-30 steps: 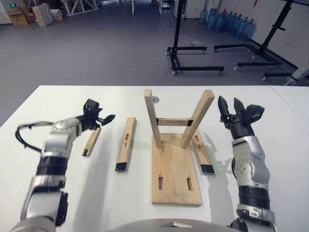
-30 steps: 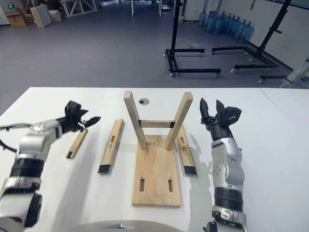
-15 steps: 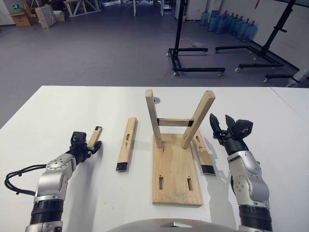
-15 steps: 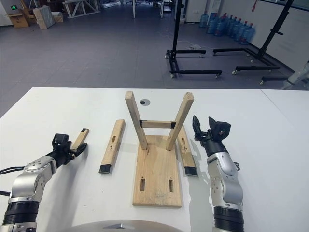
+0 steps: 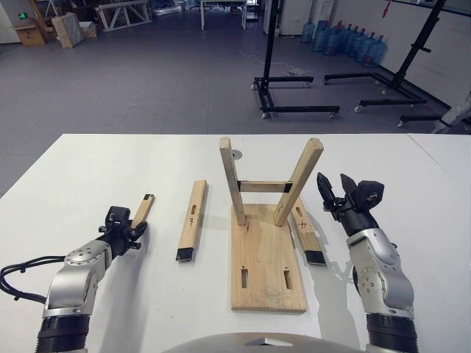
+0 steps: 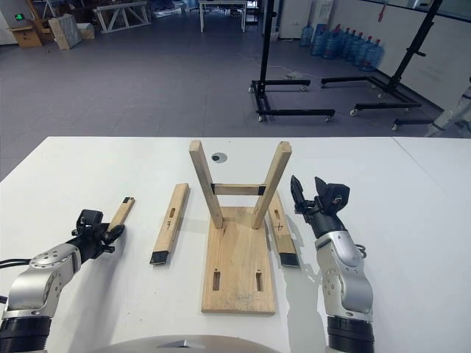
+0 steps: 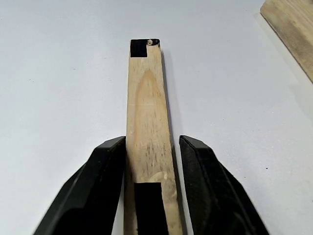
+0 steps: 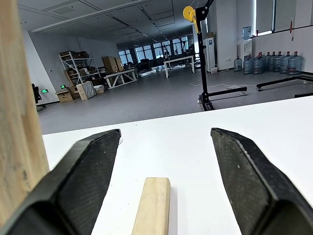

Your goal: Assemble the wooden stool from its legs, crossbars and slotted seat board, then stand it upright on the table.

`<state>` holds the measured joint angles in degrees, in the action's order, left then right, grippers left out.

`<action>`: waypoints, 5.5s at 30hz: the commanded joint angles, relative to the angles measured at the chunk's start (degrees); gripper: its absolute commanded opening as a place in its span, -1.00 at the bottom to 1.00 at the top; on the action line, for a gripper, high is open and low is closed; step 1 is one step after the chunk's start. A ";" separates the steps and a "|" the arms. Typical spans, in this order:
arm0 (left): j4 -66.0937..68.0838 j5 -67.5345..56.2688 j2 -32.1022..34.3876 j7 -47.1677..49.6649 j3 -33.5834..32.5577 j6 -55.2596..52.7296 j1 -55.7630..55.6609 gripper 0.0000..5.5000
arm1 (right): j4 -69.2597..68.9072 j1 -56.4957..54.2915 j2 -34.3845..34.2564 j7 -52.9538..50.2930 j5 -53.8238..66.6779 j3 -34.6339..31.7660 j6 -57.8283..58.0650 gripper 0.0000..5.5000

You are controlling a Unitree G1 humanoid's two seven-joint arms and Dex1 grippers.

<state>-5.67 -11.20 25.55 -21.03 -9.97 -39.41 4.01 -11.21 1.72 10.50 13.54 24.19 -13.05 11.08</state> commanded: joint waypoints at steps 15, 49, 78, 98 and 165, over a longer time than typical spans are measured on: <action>4.40 -4.86 -8.33 -3.83 -1.33 35.19 5.01 -0.54 | 3.01 3.29 2.74 12.05 7.26 -1.19 2.56 0.24; 0.09 8.95 -6.30 -17.21 22.69 56.87 -8.04 -0.54 | -2.15 -8.22 -5.13 10.57 39.85 7.57 30.04 0.24; 1.70 8.74 -6.35 -15.02 21.91 53.76 -8.96 -0.38 | -0.43 -10.71 -6.37 9.35 43.07 3.19 30.74 -0.86; -0.62 14.35 -8.50 0.20 16.72 51.77 -2.08 -0.02 | -10.46 10.76 18.28 2.08 55.40 -9.35 44.83 -0.86; 3.48 18.45 -11.96 6.01 18.21 51.37 -3.46 -0.02 | -5.25 -0.37 12.10 -11.87 1.35 4.48 30.49 -0.86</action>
<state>-2.88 7.10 13.81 -15.39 8.12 11.66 0.37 -20.19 -1.78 22.85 1.65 27.31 -8.97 38.90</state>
